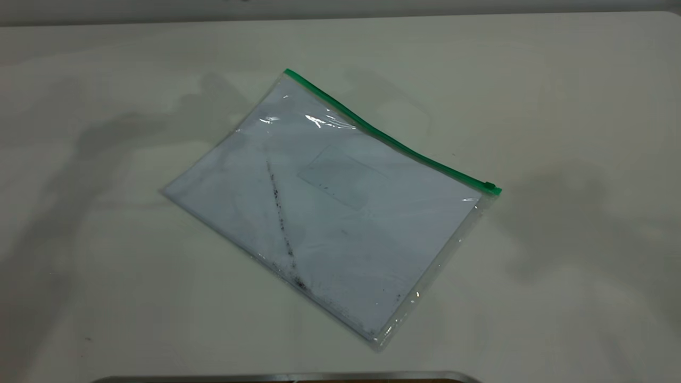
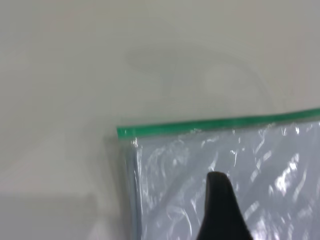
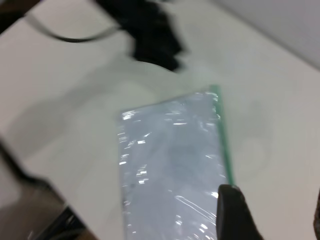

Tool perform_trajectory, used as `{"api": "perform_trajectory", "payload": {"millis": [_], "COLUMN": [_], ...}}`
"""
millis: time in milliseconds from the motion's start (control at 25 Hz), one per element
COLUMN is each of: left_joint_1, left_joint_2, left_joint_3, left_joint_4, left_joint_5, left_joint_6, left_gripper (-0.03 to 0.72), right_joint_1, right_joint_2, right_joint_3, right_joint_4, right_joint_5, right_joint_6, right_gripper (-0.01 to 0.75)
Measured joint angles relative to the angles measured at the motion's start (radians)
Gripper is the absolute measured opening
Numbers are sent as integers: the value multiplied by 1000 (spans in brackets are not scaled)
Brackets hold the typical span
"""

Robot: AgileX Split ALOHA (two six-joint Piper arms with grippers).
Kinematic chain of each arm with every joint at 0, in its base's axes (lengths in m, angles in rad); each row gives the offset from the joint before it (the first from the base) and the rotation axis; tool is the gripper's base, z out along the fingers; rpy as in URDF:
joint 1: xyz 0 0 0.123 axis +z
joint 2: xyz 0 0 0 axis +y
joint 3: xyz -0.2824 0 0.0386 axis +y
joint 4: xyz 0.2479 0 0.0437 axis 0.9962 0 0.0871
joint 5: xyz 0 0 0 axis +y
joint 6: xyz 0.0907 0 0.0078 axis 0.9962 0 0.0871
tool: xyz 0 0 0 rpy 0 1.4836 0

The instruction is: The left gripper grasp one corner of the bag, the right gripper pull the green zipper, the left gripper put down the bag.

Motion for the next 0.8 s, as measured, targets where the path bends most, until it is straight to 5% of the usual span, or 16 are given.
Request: {"api": "perform_trajectory", "payload": {"millis": [280,520,800], "left_joint_1": [-1,-1,-1], "left_joint_2": [-264,-491,-714], "left_joint_3": [0,0,21], "left_joint_4": [329,453,567], "left_joint_5": [218,384,394], "left_joint_6": [-403,-566,-756], "left_gripper": [538,537,537], "right_joint_1": [0,0,0], "right_joint_2": [-319,-621,-906], "right_joint_3": [134,500,969], "right_joint_4": [-168,-286,-494], "right_joint_5": [0,0,-17], "right_joint_6": [254,288,420], "right_gripper": [422,422,422]}}
